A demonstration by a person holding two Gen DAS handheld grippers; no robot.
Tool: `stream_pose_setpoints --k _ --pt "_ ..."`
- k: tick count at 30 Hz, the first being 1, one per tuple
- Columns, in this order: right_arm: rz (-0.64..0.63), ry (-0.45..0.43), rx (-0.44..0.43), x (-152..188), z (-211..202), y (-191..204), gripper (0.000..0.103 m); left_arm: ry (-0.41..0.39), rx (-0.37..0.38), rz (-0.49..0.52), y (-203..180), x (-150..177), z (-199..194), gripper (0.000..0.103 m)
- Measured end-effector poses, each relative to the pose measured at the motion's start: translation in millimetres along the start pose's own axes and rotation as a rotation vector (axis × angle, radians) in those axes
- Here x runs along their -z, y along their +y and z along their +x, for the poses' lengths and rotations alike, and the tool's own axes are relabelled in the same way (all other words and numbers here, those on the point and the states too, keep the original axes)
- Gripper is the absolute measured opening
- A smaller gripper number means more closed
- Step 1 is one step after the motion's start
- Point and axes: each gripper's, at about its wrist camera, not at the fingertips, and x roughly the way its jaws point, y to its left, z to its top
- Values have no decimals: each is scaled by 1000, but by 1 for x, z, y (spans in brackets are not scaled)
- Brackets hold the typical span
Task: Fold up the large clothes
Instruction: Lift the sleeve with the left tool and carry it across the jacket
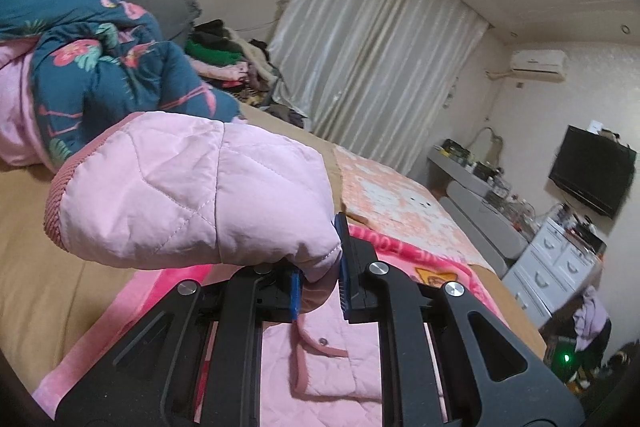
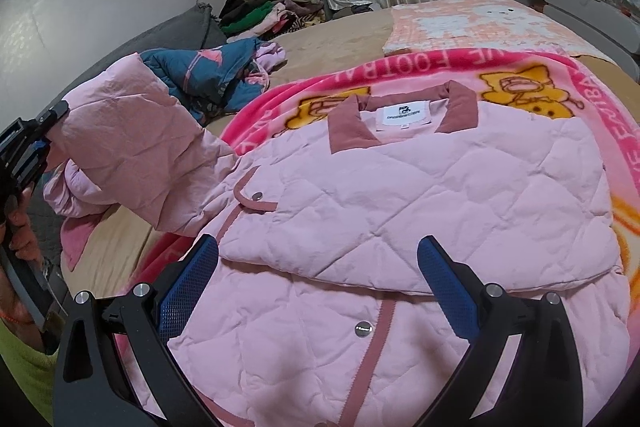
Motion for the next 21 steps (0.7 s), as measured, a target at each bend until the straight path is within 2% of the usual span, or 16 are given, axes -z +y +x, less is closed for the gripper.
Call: stream_pose_setpoints --k 2,6,16,21 --pt "3 -9 7 -1 -4 -4 99 3 21 12 -7 3 -1 7" --pt "15 -20 16 -2 -9 -11 99 23 109 43 -20 10 3 7" --pt "76 -71 68 -5 -33 -50 99 80 218 160 -63 38 18 7" --pt "114 -95 85 -4 -45 -71 99 134 245 249 -87 60 29 7"
